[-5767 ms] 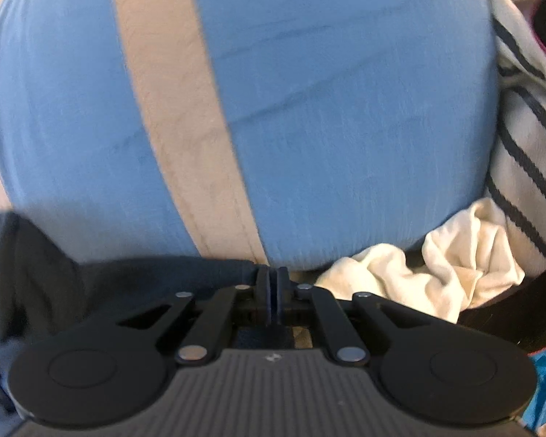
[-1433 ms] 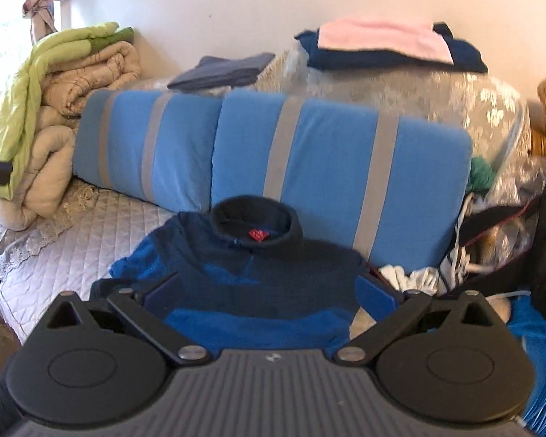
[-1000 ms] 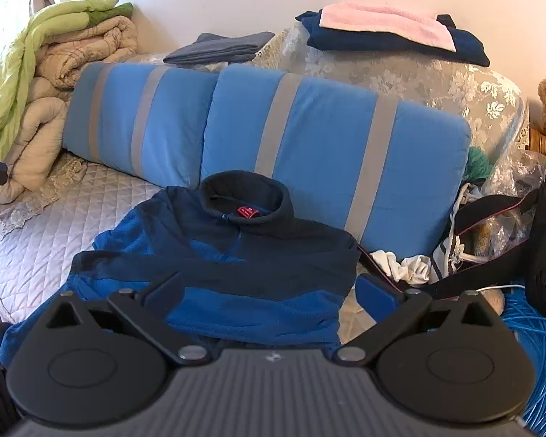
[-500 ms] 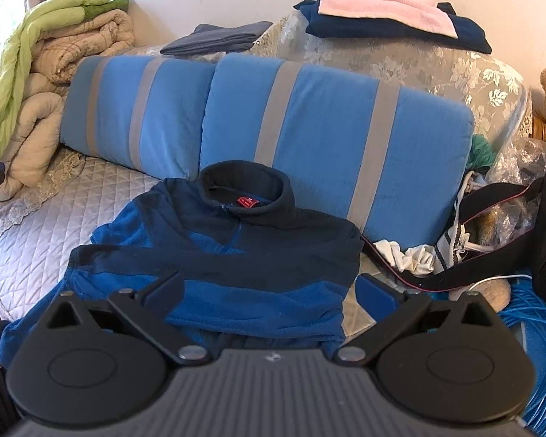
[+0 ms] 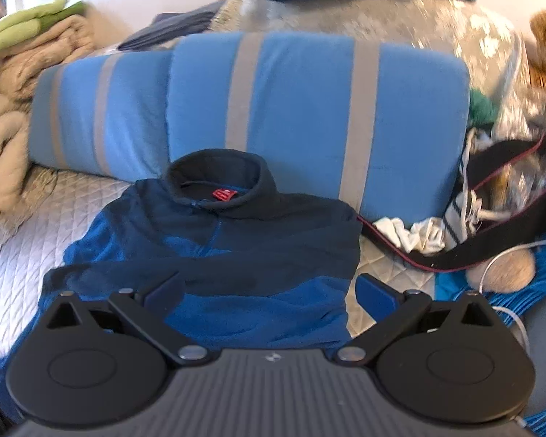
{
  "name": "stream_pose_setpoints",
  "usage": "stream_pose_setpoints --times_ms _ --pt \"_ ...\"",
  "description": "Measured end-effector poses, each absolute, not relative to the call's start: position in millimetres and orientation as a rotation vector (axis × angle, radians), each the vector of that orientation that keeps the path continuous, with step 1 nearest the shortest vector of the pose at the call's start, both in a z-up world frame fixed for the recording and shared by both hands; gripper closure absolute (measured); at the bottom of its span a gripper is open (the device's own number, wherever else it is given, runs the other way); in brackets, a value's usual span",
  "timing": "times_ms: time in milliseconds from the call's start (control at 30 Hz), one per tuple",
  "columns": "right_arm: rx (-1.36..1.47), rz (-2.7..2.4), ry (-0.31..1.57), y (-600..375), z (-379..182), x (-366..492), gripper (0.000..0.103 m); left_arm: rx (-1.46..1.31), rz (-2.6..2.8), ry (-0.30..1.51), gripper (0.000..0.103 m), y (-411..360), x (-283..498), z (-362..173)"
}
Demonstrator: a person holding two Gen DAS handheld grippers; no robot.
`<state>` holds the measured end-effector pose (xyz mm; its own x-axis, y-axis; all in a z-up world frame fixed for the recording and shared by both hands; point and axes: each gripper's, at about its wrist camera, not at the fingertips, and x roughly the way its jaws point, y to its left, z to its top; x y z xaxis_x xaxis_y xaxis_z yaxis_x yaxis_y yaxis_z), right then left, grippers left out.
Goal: Fold clothes
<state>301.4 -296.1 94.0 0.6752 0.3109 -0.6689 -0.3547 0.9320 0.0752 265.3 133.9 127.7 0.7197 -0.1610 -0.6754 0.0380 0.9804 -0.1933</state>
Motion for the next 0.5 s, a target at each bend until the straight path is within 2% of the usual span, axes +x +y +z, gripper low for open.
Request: stream_pose_setpoints --times_ms 500 --pt "0.171 0.365 0.814 -282 19 408 0.000 -0.320 -0.110 0.736 0.009 139 370 51"
